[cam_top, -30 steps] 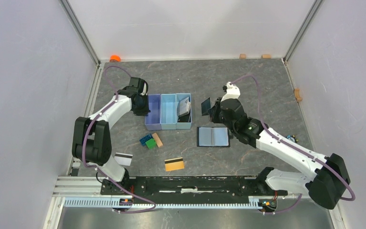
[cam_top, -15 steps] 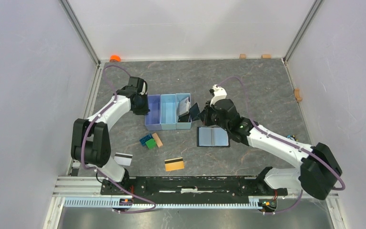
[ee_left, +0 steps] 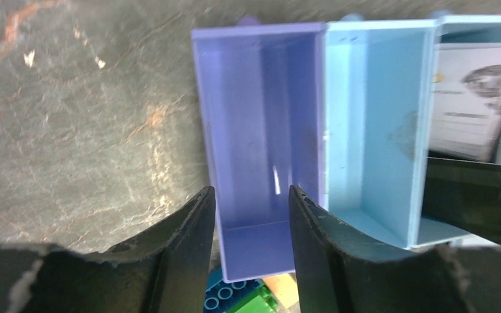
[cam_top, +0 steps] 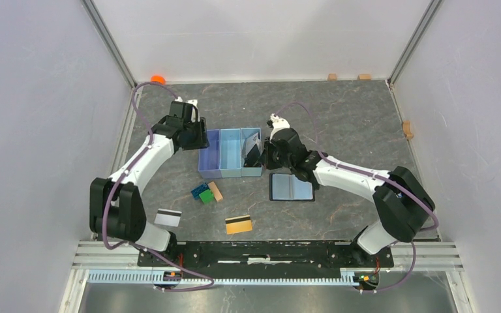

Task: Put the credit cards into the card holder
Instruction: Pick up the credit card from the storage box.

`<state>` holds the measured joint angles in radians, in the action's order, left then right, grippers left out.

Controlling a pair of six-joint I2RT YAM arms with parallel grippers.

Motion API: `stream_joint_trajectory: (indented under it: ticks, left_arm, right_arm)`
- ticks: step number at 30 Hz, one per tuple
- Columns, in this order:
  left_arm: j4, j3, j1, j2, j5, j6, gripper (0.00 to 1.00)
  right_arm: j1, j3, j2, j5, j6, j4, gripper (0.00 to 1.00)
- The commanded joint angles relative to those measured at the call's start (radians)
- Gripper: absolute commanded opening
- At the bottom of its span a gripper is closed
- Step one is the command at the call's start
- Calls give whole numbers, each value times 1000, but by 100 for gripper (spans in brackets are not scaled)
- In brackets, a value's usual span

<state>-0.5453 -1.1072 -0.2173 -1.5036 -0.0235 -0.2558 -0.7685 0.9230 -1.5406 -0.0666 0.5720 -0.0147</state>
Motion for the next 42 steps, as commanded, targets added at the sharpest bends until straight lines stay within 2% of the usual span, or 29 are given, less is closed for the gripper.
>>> stream_joint_trajectory:
  ticks: [1, 5, 10, 16, 23, 33, 42]
  left_arm:
    - [106, 16, -50, 89, -57, 28, 53]
    - [130, 8, -102, 104, -149, 2, 55]
    - [202, -34, -180, 58, -334, -123, 61]
    - [229, -88, -251, -41, -371, -204, 67]
    - [266, -64, -282, -77, -350, -221, 69]
    - [274, -32, -283, -71, -183, -250, 69]
    - [324, -19, -283, -106, -184, -285, 71]
  right_arm:
    - [1, 78, -46, 36, -18, -2, 0]
    - [0, 83, -62, 64, -13, -7, 3]
    - [1, 73, -71, 64, -14, -18, 4]
    - [1, 65, -69, 64, -17, -22, 3]
    - [0, 63, -65, 64, -21, -23, 2]
    - [0, 51, -58, 63, -20, -30, 1]
    - [0, 48, -60, 91, -17, -36, 0]
